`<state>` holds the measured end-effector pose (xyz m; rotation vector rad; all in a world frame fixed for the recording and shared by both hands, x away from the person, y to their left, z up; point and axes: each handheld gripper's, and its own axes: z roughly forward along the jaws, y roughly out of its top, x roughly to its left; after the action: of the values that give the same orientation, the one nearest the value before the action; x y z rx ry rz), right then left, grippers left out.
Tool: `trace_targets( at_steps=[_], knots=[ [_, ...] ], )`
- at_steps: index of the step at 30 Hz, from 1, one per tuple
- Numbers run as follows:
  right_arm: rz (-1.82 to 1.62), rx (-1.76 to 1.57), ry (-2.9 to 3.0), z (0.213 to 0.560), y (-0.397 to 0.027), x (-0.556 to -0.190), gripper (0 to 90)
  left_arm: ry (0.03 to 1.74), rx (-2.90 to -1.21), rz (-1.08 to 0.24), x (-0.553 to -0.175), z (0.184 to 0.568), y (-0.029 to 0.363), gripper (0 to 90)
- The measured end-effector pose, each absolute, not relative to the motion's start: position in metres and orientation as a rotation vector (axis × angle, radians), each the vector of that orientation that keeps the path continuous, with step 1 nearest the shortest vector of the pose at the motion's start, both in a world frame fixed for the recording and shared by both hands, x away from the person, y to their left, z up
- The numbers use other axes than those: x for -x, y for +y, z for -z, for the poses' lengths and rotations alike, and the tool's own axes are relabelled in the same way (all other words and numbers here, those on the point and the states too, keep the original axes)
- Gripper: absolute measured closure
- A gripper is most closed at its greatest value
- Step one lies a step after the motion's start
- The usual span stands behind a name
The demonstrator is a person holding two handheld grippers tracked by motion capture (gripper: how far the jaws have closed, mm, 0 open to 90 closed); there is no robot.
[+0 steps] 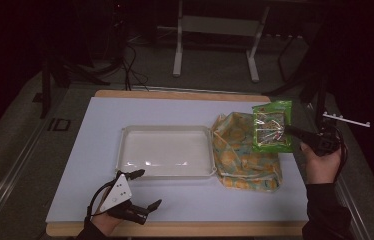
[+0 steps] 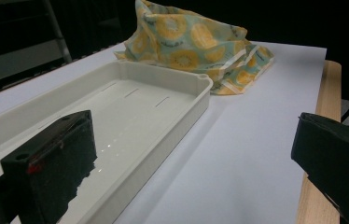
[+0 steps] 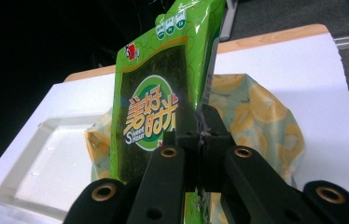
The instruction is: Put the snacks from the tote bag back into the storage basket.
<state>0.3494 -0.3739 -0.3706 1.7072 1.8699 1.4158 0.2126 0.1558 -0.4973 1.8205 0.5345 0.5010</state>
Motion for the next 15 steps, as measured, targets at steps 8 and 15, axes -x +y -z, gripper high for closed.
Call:
trace_targets(
  at_steps=[8,15],
  knots=[
    [-1.442,-1.678,1.886,0.360,-0.361,-0.353,88.7,0.526,-1.820,-0.505,-0.212,0.497,0.156,0.6],
    [-1.454,-1.656,1.897,0.355,-0.349,-0.356,88.7,0.525,-1.819,-0.506,-0.211,0.497,0.156,0.6]
  ],
)
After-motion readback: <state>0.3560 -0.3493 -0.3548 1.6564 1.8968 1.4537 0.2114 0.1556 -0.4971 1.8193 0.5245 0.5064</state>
